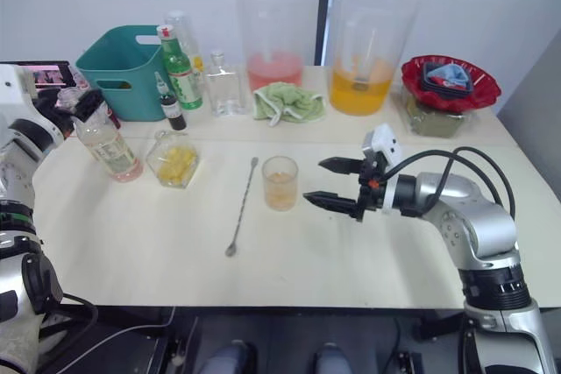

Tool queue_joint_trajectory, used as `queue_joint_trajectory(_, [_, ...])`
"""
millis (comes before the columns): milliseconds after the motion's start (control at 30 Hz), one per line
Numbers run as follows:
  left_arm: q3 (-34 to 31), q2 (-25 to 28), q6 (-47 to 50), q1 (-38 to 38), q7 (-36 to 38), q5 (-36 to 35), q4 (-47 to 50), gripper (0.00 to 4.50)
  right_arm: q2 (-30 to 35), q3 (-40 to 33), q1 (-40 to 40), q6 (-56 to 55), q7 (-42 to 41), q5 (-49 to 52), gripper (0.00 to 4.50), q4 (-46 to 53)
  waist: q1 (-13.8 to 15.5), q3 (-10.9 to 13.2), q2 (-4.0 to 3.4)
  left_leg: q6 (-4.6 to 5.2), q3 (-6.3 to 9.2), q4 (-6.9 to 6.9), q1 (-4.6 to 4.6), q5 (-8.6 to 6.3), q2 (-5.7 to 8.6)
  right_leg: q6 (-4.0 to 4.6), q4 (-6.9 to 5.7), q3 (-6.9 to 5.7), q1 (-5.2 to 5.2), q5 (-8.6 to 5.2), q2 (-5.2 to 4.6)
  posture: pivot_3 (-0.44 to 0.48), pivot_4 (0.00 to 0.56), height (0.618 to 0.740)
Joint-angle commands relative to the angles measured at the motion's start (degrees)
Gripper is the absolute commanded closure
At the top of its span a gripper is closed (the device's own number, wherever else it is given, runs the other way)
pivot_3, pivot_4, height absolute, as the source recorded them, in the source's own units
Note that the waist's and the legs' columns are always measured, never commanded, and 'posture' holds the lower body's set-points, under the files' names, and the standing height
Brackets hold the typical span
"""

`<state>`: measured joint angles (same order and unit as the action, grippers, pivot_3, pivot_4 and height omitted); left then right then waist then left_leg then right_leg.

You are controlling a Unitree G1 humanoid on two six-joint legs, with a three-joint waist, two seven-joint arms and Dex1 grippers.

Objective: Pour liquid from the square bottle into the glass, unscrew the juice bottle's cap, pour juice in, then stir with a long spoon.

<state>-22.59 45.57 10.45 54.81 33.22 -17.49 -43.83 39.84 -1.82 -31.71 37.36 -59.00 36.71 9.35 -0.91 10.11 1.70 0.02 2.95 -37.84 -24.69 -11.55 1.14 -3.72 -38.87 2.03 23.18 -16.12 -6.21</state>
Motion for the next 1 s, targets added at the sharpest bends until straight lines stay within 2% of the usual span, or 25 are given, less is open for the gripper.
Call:
queue_joint_trajectory(33, [-2.2, 2.3, 0.0, 2.3, -0.1, -2.5, 6.4, 0.02, -0.2, -0.9, -1.4, -1.0, -0.2, 0.0, 0.0, 0.6, 0.0, 0.0, 0.0, 0.0, 0.0, 0.0, 0.0, 0.0, 0.0, 0.0, 0.0, 0.0, 0.0, 0.0, 0.0, 0.0, 0.15, 0.74])
queue_joint_trajectory(167, [-4.8, 2.6, 0.5, 4.0, 1.3, -7.4, 15.3, 0.02, -0.5, -0.6, -1.7, -1.4, -0.4, -0.2, 0.0, 0.1, 0.0, 0.0, 0.04, 0.0, 0.01, 0.0, 0.0, 0.0, -0.01, 0.0, 0.0, 0.0, 0.01, 0.0, 0.0, 0.0, 0.15, 0.74])
queue_joint_trajectory(267, [-4.0, 4.0, 9.2, 1.0, 4.7, -12.5, 26.6, 0.02, -0.7, -0.5, -1.7, -1.8, -1.3, -0.3, 0.0, -0.3, -0.1, 0.0, 0.05, 0.0, 0.02, 0.0, -0.02, 0.0, -0.01, 0.0, 0.01, 0.01, 0.0, 0.0, 0.0, 0.0, 0.15, 0.74])
queue_joint_trajectory(400, [-2.5, 6.8, 23.3, -8.7, 10.0, -21.8, 44.2, 0.02, -0.6, -0.3, -1.9, -1.5, -1.9, -0.4, 0.0, -0.8, -0.4, 0.0, 0.02, 0.0, 0.09, 0.03, 0.09, 0.0, -0.04, 0.0, 0.0, 0.1, -0.03, 0.0, 0.0, 0.0, 0.15, 0.74])
queue_joint_trajectory(467, [-3.6, 8.3, 31.6, -12.9, 10.7, -28.9, 51.4, 0.02, 0.1, -0.1, -1.8, -0.8, -2.8, -0.2, 0.0, -1.0, -0.4, 0.0, 0.03, 0.0, 0.12, 0.05, 0.11, 0.0, -0.08, 0.0, 0.0, 0.12, -0.03, 0.0, 0.02, 0.0, 0.15, 0.74])
queue_joint_trajectory(600, [-7.2, 10.2, 41.6, -21.2, 8.8, -37.5, 62.5, 0.02, 1.0, -0.6, -1.6, -1.2, -3.6, -0.5, 0.0, -1.6, -0.5, 0.0, 0.04, 0.0, 0.18, 0.04, 0.09, 0.0, -0.11, 0.0, 0.13, 0.17, -0.01, -0.01, 0.05, 0.0, 0.15, 0.74])
queue_joint_trajectory(667, [-9.4, 10.7, 43.4, -28.2, 8.4, -38.1, 67.9, 0.02, 0.8, -2.2, -1.1, -3.2, -3.8, -0.4, 0.0, -2.5, -0.7, 0.0, 0.04, 0.01, 0.2, 0.06, 0.15, -0.01, -0.13, 0.0, 0.29, 0.2, -0.01, -0.01, 0.05, 0.0, 0.15, 0.74])
queue_joint_trajectory(800, [-13.7, 9.1, 44.4, -36.7, 5.4, -38.6, 71.9, 0.02, 1.2, -5.0, -0.4, -7.2, -3.9, -1.3, 0.0, -5.2, -0.6, 0.0, 0.03, 0.01, 0.12, 0.17, 0.32, -0.01, -0.14, 0.03, 0.33, 0.32, -0.07, -0.02, 0.05, 0.0, 0.15, 0.74])
queue_joint_trajectory(900, [-15.0, 7.5, 41.3, -43.5, 4.5, -34.8, 74.2, 0.02, 2.5, -6.4, 0.9, -9.7, -6.0, -1.9, 0.0, -7.4, 0.0, 0.0, 0.03, 0.01, 0.06, 0.16, 0.37, -0.01, -0.14, 0.03, 0.42, 0.34, -0.15, -0.02, 0.04, 0.0, 0.15, 0.74])
queue_joint_trajectory(1000, [-17.5, 3.5, 39.2, -53.0, 5.6, -33.8, 76.5, 0.02, 4.4, -8.4, 4.3, -11.2, -8.9, -1.5, 0.0, -9.4, 0.2, 0.0, 0.01, 0.01, 0.0, 0.18, 0.39, -0.02, -0.15, 0.03, 0.66, 0.36, -0.25, -0.02, 0.02, 0.0, 0.15, 0.74])
